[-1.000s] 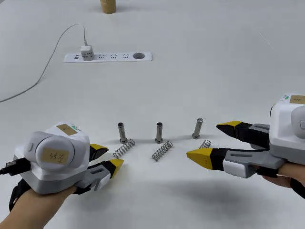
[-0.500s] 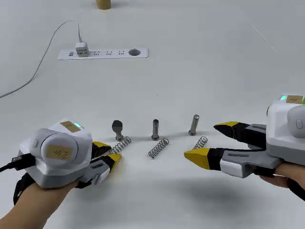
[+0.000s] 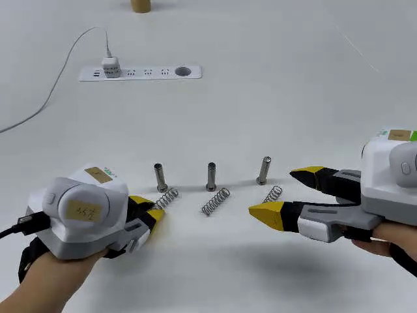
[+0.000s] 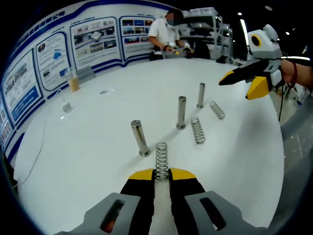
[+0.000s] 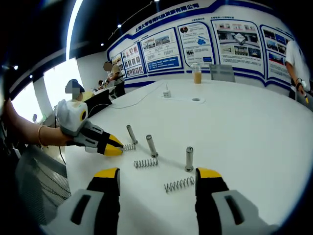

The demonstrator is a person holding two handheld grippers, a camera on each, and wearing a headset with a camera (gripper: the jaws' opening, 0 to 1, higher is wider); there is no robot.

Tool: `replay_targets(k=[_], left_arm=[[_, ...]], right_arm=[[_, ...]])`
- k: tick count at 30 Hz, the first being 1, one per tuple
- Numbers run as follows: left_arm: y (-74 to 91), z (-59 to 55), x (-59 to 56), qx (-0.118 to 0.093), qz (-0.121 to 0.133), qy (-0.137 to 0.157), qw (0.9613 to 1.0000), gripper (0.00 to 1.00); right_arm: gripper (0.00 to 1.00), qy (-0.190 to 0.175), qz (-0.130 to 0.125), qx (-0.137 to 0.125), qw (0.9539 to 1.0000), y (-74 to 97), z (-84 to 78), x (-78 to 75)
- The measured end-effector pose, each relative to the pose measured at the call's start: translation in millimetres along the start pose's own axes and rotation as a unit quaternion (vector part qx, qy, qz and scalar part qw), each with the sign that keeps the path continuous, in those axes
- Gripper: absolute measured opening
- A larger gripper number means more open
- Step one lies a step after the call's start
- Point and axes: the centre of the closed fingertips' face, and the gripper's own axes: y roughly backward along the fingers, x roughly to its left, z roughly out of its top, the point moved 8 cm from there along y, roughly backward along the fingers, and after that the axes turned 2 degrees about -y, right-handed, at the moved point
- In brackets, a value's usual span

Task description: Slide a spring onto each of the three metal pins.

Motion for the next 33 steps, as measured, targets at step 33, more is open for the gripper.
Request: replay_targets(k=[33], left_arm=[[49.4,48.1,-40.2,-0.145,-0.041,-0.035,0.9879,0.11]], right_arm=[[0.48,-0.075,0.121,-0.05,0.9886,-20.0,34.4,43.2]])
